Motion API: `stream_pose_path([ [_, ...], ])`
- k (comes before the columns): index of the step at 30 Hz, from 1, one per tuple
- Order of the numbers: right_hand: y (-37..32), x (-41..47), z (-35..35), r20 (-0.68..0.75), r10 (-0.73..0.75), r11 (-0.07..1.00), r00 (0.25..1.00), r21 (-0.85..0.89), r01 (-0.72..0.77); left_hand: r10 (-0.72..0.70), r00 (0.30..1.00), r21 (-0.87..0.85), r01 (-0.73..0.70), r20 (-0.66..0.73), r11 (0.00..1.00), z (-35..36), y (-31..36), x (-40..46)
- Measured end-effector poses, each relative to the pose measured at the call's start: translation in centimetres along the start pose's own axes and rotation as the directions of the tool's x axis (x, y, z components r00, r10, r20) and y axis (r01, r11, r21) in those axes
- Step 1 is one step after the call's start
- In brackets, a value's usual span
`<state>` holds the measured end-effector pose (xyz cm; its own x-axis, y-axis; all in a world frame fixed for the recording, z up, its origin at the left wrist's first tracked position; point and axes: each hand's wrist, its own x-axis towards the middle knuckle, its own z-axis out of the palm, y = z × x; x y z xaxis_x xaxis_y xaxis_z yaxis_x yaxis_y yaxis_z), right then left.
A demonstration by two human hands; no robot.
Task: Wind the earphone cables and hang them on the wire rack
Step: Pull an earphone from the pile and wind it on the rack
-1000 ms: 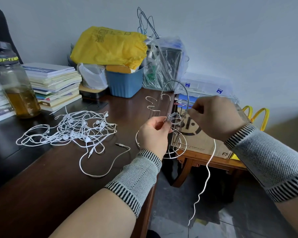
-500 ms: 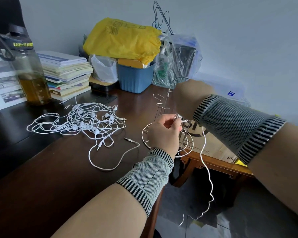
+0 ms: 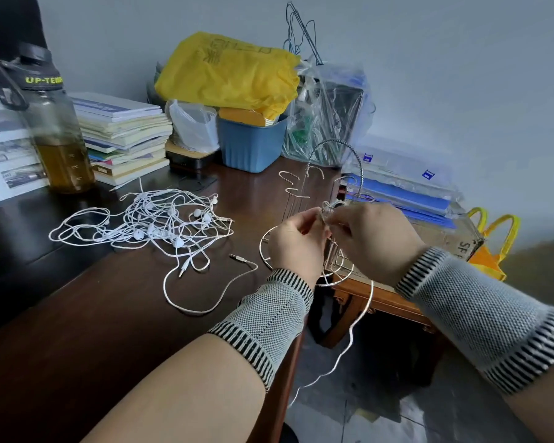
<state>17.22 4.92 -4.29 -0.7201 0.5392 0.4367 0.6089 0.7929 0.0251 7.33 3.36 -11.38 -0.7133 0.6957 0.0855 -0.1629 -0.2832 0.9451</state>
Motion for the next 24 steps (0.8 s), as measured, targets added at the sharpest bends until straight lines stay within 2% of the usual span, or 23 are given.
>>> stream_pose_path([
  [2, 1.1, -0.5, 0.5, -0.049, 0.038, 0.991, 0.998, 0.13, -0.031, 0.028, 1.0, 0.072, -0.028, 0.007, 0.997, -0.1, -0.3, 0.0],
  [5, 2.0, -0.4, 0.8, 0.004, 0.207, 0.931, 0.978, 0.307, -0.198, 0.105, 0.994, 0.209, -0.1, -0.01, 0.973, -0.4, -0.4, 0.0],
  [9, 2.5, 0.0, 1.6, 0.119, 0.43, 0.725, 0.895, 0.546, -0.42, 0.156, 0.988, 0.27, -0.15, 0.002, 0.951, -0.4, 0.0, -0.3],
  [13, 2.3, 0.3, 2.3, 0.139, 0.513, 0.577, 0.847, 0.674, -0.461, 0.153, 0.988, 0.277, -0.153, 0.022, 0.949, -0.4, -0.1, -0.1],
  [17, 2.4, 0.5, 2.7, 0.112, 0.491, 0.6, 0.864, 0.676, -0.428, 0.146, 0.989, 0.264, -0.144, 0.015, 0.954, -0.4, -0.3, 0.1],
  [21, 2.5, 0.7, 2.6, 0.128, 0.511, 0.578, 0.85, 0.68, -0.451, 0.13, 0.991, 0.266, -0.135, 0.035, 0.955, -0.5, -0.3, -0.2],
  [24, 2.2, 0.6, 3.0, 0.03, 0.571, 0.627, 0.82, 0.628, -0.46, 0.153, 0.988, 0.285, -0.157, 0.036, 0.945, -0.4, -0.3, -0.1],
])
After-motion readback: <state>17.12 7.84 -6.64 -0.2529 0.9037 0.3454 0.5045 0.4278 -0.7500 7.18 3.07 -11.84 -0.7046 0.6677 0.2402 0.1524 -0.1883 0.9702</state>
